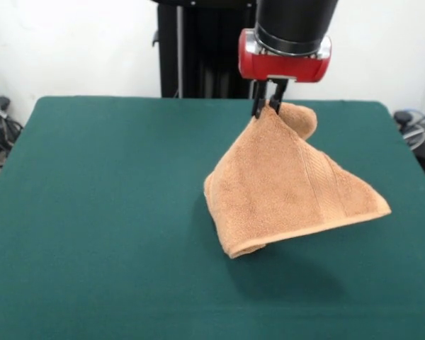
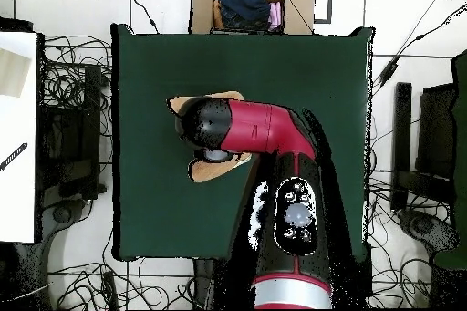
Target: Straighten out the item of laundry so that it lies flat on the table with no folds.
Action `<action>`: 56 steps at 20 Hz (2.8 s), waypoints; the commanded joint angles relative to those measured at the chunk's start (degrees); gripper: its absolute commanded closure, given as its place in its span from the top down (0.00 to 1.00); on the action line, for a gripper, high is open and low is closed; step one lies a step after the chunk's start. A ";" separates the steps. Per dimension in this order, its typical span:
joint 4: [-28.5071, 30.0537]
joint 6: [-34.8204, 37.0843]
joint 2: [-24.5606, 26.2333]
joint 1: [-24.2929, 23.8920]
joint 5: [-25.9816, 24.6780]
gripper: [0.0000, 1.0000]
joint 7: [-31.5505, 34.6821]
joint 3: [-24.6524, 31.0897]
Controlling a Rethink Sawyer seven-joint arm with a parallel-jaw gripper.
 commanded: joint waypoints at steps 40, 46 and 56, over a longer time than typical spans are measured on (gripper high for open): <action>3.00 5.90 -6.05 -8.31 -3.66 0.00 -6.46 6.81; 4.56 4.90 -6.83 -10.00 -4.14 0.00 -7.55 7.23; 3.53 7.59 -8.25 -10.43 -4.92 0.00 -8.29 7.06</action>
